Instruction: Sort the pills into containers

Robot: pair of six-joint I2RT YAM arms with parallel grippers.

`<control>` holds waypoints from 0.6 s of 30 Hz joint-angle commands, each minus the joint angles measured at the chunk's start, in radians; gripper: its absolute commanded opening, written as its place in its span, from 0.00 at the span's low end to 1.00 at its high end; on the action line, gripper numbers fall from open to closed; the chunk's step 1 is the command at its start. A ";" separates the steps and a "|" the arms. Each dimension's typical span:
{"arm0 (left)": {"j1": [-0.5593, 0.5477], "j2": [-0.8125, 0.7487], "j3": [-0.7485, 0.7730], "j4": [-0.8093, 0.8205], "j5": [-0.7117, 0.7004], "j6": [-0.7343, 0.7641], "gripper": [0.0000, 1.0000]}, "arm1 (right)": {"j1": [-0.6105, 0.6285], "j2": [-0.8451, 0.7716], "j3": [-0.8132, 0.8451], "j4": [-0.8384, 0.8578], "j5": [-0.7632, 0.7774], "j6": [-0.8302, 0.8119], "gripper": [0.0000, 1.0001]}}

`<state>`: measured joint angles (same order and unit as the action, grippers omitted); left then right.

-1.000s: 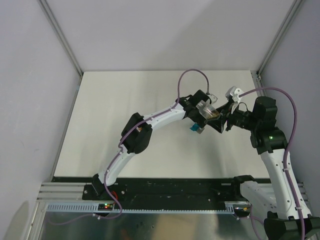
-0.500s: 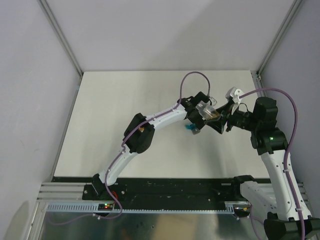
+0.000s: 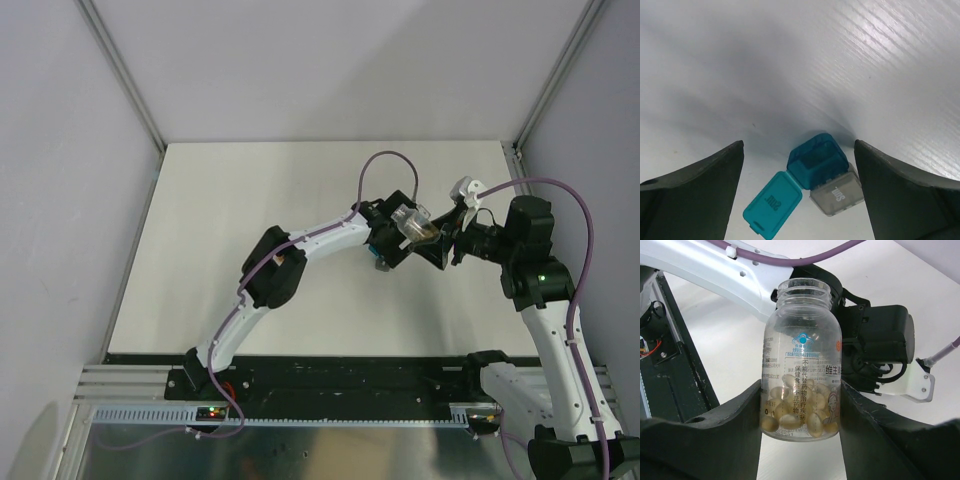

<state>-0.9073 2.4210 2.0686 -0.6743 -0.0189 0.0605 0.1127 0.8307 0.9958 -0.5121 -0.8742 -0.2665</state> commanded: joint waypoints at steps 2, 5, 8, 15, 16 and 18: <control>-0.007 -0.112 -0.076 -0.005 0.011 0.057 0.94 | -0.001 -0.014 0.001 0.019 -0.025 -0.011 0.00; -0.008 -0.146 -0.126 -0.004 0.011 0.073 0.94 | -0.001 -0.015 -0.001 0.021 -0.026 -0.009 0.00; -0.007 -0.172 -0.164 -0.003 0.009 0.089 0.94 | -0.003 -0.015 -0.001 0.023 -0.031 -0.007 0.00; -0.006 -0.205 -0.214 -0.004 -0.016 0.124 0.94 | -0.008 -0.015 -0.002 0.021 -0.043 -0.004 0.00; -0.005 -0.210 -0.219 -0.003 -0.016 0.126 0.94 | -0.008 -0.015 -0.003 0.020 -0.043 -0.004 0.00; -0.002 -0.219 -0.229 -0.004 -0.009 0.129 0.94 | -0.010 -0.015 -0.005 0.020 -0.045 -0.003 0.00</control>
<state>-0.9085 2.2829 1.8553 -0.6781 -0.0223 0.1509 0.1089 0.8299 0.9951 -0.5117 -0.8921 -0.2661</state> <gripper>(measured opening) 0.943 0.577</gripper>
